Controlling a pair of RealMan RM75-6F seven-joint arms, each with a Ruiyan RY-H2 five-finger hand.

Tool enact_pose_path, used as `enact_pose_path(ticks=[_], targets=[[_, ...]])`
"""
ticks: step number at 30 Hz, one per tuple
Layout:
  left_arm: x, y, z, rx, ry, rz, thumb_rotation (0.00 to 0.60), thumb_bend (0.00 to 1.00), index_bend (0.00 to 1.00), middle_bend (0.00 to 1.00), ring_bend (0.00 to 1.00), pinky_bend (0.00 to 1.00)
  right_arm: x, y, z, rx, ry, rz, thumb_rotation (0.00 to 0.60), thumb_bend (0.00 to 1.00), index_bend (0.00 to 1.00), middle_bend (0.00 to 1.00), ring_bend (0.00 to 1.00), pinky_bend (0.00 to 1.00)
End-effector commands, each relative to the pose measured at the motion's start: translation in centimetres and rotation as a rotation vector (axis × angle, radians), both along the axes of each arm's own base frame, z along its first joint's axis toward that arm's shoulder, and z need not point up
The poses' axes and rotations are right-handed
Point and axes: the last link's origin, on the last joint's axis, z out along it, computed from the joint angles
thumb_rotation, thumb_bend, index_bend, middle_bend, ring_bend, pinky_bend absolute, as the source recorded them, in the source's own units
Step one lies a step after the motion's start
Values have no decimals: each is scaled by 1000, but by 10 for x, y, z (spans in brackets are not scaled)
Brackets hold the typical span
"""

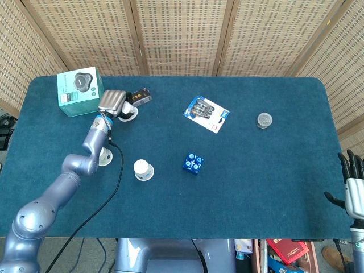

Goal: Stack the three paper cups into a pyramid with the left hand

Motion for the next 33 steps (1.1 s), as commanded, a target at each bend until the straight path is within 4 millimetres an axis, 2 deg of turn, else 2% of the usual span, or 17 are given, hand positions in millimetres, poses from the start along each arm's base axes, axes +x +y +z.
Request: enact_pose_path(ticks=[1, 4, 8, 12, 17, 24, 33], targets=[[7, -41, 35, -97, -111, -150, 600, 313, 475, 458, 478, 427, 1, 1, 0, 2, -4, 5, 600, 0, 0, 0, 0, 0], [6, -67, 43, -165, -152, -160, 600, 312, 475, 458, 477, 427, 3, 2, 0, 7, -4, 12, 600, 0, 0, 0, 0, 0], [3, -96, 44, -235, -186, -163, 600, 313, 475, 458, 478, 427, 5, 4, -1, 12, -6, 18, 600, 0, 0, 0, 0, 0], [-5, -109, 45, -290, -142, -151, 600, 313, 476, 458, 478, 427, 5, 4, -1, 12, -9, 18, 600, 0, 0, 0, 0, 0], [-20, -116, 50, -310, -101, -113, 600, 313, 475, 458, 477, 427, 6, 5, 0, 12, -9, 23, 600, 0, 0, 0, 0, 0], [-39, -124, 43, -311, -126, -83, 600, 313, 475, 456, 478, 427, 8, 6, -1, 17, -8, 31, 600, 0, 0, 0, 0, 0], [-43, -118, 29, -312, -141, -90, 600, 313, 475, 453, 477, 427, 9, 7, -1, 21, -9, 32, 600, 0, 0, 0, 0, 0]])
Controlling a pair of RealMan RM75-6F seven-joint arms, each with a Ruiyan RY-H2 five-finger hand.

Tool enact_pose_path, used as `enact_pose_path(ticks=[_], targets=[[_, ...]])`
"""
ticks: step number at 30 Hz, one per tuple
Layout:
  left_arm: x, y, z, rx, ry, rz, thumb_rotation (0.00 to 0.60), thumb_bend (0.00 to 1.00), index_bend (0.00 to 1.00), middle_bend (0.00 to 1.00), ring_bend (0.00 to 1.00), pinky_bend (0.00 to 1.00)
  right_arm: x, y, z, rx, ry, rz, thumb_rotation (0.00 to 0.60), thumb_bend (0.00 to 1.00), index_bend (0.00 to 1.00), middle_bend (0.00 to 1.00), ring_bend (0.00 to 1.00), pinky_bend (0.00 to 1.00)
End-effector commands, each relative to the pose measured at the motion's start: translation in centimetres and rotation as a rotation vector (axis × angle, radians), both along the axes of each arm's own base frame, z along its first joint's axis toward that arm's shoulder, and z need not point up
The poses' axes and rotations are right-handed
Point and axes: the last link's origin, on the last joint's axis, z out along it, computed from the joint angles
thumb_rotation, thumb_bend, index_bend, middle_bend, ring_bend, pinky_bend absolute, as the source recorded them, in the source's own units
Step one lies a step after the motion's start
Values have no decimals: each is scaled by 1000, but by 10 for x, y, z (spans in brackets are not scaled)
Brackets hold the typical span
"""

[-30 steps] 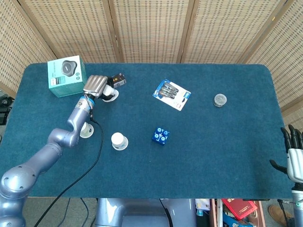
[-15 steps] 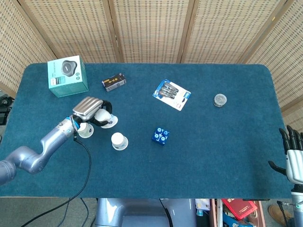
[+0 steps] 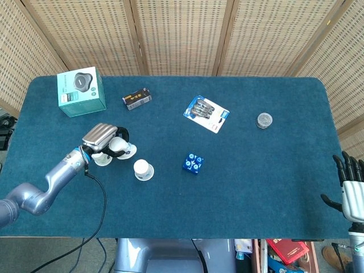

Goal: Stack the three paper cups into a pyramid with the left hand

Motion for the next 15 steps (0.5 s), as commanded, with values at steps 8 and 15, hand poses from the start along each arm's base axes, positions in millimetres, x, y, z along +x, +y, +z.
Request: enact_pose_path(ticks=[8, 15], targets=[[-16, 5, -18, -21, 56, 46, 600, 312, 475, 442, 471, 422, -2, 0, 1, 0, 0, -5, 600, 0, 0, 0, 0, 0], [-22, 5, -28, -42, 76, 68, 600, 313, 475, 430, 459, 409, -2, 0, 0, -1, 2, -5, 600, 0, 0, 0, 0, 0]])
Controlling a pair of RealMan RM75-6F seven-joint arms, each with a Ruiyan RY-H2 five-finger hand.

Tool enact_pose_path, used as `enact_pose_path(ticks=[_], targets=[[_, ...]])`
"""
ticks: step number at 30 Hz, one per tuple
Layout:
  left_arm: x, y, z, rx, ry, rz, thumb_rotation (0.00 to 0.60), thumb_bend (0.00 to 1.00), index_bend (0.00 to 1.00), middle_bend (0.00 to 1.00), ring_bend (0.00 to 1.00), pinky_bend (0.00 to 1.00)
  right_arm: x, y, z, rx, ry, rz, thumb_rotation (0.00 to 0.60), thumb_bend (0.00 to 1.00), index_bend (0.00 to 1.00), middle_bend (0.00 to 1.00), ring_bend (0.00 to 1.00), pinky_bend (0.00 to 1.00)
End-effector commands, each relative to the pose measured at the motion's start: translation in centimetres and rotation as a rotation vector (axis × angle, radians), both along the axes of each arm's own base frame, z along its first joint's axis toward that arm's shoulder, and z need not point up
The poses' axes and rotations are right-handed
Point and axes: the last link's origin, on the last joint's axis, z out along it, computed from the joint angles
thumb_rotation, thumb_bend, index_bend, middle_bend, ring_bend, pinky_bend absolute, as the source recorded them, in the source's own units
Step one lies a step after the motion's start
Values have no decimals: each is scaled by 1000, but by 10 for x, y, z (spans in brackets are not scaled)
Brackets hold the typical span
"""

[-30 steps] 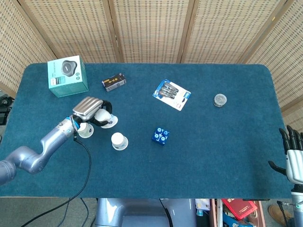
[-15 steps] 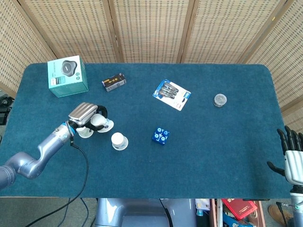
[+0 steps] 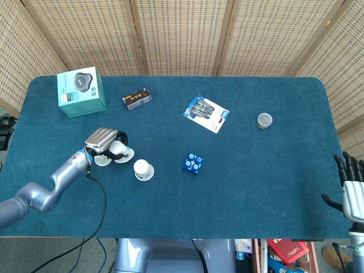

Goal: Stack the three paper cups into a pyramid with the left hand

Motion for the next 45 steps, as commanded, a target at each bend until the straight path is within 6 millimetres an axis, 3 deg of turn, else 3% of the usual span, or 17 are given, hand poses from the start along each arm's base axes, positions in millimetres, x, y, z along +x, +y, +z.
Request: enact_pose_path(ticks=[1, 13, 16, 20, 22, 30, 36, 39, 45], targets=[[-3, 0, -3, -5, 14, 2, 600, 313, 475, 430, 459, 409, 0, 0, 0, -1, -1, -2, 600, 0, 0, 0, 0, 0], [-10, -1, -1, -11, 26, 28, 600, 313, 449, 360, 414, 386, 0, 0, -1, 1, 2, 0, 600, 0, 0, 0, 0, 0], [-10, -1, 0, -21, 23, 32, 600, 311, 372, 290, 356, 366, 0, 0, -1, -1, 2, 2, 600, 0, 0, 0, 0, 0], [-11, -2, 2, -50, 52, 36, 600, 291, 141, 63, 146, 194, 1, 0, 0, -2, 1, 3, 600, 0, 0, 0, 0, 0], [-9, -3, 5, -57, 37, 45, 600, 277, 54, 9, 97, 159, 1, 0, 0, -2, 0, 4, 600, 0, 0, 0, 0, 0], [-1, -5, 23, -41, 5, 22, 600, 272, 0, 0, 30, 109, 2, 1, 0, 0, -4, 7, 600, 0, 0, 0, 0, 0], [24, -19, 33, -13, -69, -106, 600, 272, 0, 0, 31, 109, 2, 1, 0, 0, -5, 9, 600, 0, 0, 0, 0, 0], [42, -38, 31, -55, -27, -236, 600, 272, 0, 4, 49, 109, 3, 1, 0, 2, -5, 9, 600, 0, 0, 0, 0, 0], [59, -59, 17, -99, 96, -386, 600, 271, 2, 18, 75, 109, 2, 2, 2, -7, -9, 8, 600, 0, 0, 0, 0, 0]])
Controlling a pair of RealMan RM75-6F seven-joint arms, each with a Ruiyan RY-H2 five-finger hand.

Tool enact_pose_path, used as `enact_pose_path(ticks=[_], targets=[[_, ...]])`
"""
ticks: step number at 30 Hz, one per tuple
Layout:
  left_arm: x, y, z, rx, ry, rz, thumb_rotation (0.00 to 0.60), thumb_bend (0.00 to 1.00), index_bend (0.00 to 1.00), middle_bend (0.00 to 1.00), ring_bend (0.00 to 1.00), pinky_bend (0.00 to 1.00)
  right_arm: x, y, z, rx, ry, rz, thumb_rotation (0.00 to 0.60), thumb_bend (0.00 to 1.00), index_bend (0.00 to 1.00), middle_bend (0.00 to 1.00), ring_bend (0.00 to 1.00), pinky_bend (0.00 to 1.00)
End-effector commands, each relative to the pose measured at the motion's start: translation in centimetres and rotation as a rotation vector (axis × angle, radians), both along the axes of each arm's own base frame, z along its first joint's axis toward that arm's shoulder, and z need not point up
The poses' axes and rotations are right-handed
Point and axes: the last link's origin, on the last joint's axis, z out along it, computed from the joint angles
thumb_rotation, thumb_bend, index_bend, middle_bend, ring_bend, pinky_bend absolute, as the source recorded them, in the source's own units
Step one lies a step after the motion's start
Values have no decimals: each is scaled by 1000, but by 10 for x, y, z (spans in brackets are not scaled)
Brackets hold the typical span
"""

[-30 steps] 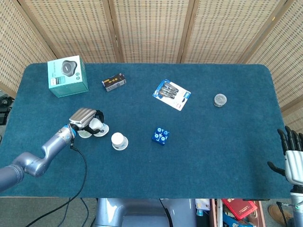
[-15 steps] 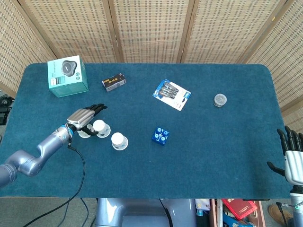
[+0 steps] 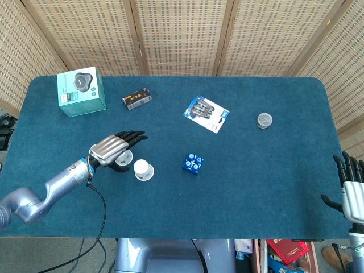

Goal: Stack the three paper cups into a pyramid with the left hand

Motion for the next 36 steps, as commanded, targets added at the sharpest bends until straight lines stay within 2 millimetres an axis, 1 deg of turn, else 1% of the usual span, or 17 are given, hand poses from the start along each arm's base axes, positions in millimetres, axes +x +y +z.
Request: enact_pose_path(ticks=[1, 4, 10, 16, 19, 24, 30, 33, 36], targets=[[12, -15, -9, -11, 86, -119, 600, 271, 6, 18, 80, 109, 0, 0, 1, -4, -3, -1, 600, 0, 0, 0, 0, 0], [13, -18, -18, 10, 127, -154, 600, 271, 27, 22, 88, 109, -1, 0, 2, -5, -6, -3, 600, 0, 0, 0, 0, 0], [9, -17, -34, 43, 187, -175, 600, 272, 86, 72, 118, 123, -2, 0, 4, -8, -11, -5, 600, 0, 0, 0, 0, 0], [2, -15, -49, 73, 201, -166, 600, 272, 170, 168, 202, 185, -3, -1, 3, -4, -8, -9, 600, 0, 0, 0, 0, 0], [-1, -13, -55, 86, 205, -169, 600, 272, 200, 197, 229, 205, -3, -1, 3, -4, -6, -11, 600, 0, 0, 0, 0, 0], [0, -11, -62, 99, 189, -177, 600, 272, 264, 263, 284, 237, -4, -2, 2, -2, -4, -16, 600, 0, 0, 0, 0, 0], [-1, -12, -67, 104, 183, -192, 600, 272, 396, 401, 391, 282, -5, -2, 2, -2, -4, -19, 600, 0, 0, 0, 0, 0], [-1, -12, -68, 102, 173, -187, 600, 272, 424, 426, 413, 294, -5, -2, 2, -2, -4, -18, 600, 0, 0, 0, 0, 0], [-1, -11, -67, 107, 159, -183, 600, 272, 426, 428, 414, 295, -5, -2, 2, -3, -6, -17, 600, 0, 0, 0, 0, 0]])
